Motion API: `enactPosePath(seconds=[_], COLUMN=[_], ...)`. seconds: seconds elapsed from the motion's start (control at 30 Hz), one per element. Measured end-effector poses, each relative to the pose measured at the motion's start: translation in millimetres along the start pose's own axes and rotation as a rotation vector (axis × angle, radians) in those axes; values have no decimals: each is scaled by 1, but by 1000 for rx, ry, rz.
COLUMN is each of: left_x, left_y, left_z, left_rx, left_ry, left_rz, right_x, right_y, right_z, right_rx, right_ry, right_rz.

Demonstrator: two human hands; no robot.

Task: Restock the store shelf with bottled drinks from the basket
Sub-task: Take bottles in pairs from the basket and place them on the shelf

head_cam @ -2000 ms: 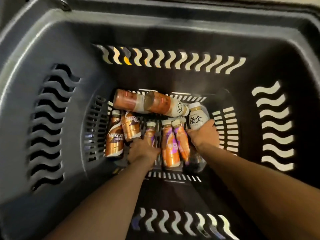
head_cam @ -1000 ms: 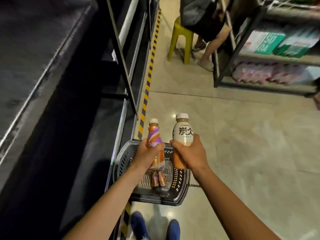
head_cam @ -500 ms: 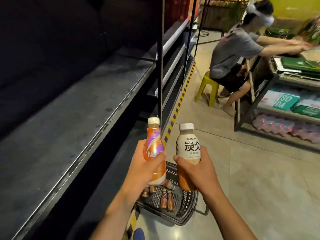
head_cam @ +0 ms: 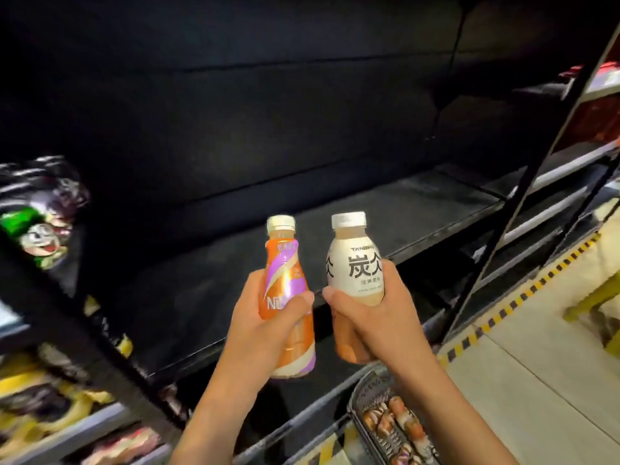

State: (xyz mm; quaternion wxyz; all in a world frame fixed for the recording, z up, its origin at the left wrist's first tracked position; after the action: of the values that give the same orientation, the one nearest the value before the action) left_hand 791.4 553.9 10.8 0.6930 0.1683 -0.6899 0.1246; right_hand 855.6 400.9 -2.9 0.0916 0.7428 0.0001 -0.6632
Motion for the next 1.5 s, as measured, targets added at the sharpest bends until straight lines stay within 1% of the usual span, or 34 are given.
enactPosePath(seconds=[0.17,0.3,0.37,0.53,0.73,0.83,0.93,1.13,1.3,1.37,1.5], left_x=[22,29,32,37,29,30,35,42,47,46,41], left_y=[108,189,228,320,410,448,481,527,567,586,620], left_z=[59,119,147,200,221,216,201,154,115,99,67], left_rx=[204,362,439,563,684,692,680,634,665,677,753], left_ry=[-108,-149,-166,-168,-138,-106,-93,-124,-153,-139,-71], left_rz=[9,20,7,-25,-67,-64,-77,-115,-147,-158,-127], right_x=[-49,-78,-91,-115,-129,-137,-147,-166,-171,-171,-172], right_y=[-90,-164,-200,-281,-353,-384,-411,-458,-485,-494,-510], right_z=[47,106,136,204,243,242,231,196,164,152,128], right_rx=[-249,-433,-497,-600,-605,-591,-556,-485,-447,-425,-367], right_ry=[57,68,85,127,143,147,170,213,215,211,150], right_rz=[-54,-141,-173,-210,-232,-202,-164,-138,-84,-86,-108])
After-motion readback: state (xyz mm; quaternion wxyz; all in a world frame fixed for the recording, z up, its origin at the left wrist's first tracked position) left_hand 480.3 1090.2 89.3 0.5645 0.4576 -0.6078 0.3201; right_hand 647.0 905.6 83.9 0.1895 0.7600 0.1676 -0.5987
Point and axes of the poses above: each hand's wrist, its own z-axis away from the middle knuckle, its own y-axis out of the back of the hand, x = y × z, the point moved 1 cm from there along -z, towards the middle knuckle, and after that the axes turned 2 degrees about -z, right-handed, at the moved point
